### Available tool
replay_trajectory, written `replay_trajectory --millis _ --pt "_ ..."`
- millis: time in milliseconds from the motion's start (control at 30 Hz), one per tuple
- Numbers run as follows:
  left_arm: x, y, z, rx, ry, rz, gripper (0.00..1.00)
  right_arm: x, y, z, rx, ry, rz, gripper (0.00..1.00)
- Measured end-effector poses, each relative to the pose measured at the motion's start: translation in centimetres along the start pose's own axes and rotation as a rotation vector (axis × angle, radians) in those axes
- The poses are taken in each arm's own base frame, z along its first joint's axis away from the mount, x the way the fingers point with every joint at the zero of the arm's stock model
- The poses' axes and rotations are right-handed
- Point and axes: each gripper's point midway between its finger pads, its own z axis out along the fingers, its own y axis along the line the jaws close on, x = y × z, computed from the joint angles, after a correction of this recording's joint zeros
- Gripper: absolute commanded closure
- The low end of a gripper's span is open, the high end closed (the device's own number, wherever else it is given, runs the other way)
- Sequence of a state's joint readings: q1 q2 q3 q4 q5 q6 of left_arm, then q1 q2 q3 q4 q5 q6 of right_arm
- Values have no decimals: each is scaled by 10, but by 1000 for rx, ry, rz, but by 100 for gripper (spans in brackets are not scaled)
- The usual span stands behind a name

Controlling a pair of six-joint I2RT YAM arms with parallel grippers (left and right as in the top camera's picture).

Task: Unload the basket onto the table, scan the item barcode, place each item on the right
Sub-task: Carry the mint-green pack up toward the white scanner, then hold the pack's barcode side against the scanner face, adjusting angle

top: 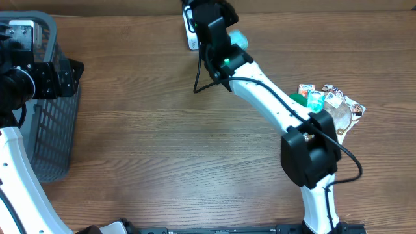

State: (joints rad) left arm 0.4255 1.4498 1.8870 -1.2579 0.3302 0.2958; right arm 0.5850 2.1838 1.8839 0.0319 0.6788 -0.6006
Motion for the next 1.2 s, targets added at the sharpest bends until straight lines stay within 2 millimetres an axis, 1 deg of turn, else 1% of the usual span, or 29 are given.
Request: replay_trajectory --millis 67,133,233,333,367,500,600,667,700,767,800,833,900,1000,1067,1200 --pt "0 0 0 0 0 0 1 8 8 4 -3 16 -60 83" --pt "0 0 0 0 0 0 0 15 12 6 -9 36 -75 84" --pt "0 0 0 0 0 0 0 22 14 6 -12 59 -30 87" --pt "0 0 0 0 0 0 1 26 14 7 -13 75 49 87" --pt "0 0 0 0 0 0 0 30 15 8 -22 85 73 84" --pt "0 0 0 0 0 0 1 52 12 17 -56 145 227 51" --pt "0 0 0 0 0 0 0 81 2 30 -90 225 364 30" --pt "0 0 0 0 0 0 0 106 -1 36 -148 303 453 11" --pt "0 0 0 0 0 0 0 118 -3 39 -186 340 510 0" --pt "0 0 0 0 0 0 1 136 -9 44 -260 400 617 0" --pt "0 0 0 0 0 0 1 141 -15 47 -304 420 681 0" --pt "0 0 0 0 0 0 0 142 -20 49 -342 428 738 0" --pt "0 0 0 0 0 0 1 141 -39 54 -403 431 840 0" --pt "0 0 0 0 0 0 0 132 -66 57 -457 414 933 0" --pt "0 0 0 0 0 0 0 129 -71 55 -480 416 954 0" --pt "0 0 0 0 0 0 1 126 -59 49 -531 432 956 0"
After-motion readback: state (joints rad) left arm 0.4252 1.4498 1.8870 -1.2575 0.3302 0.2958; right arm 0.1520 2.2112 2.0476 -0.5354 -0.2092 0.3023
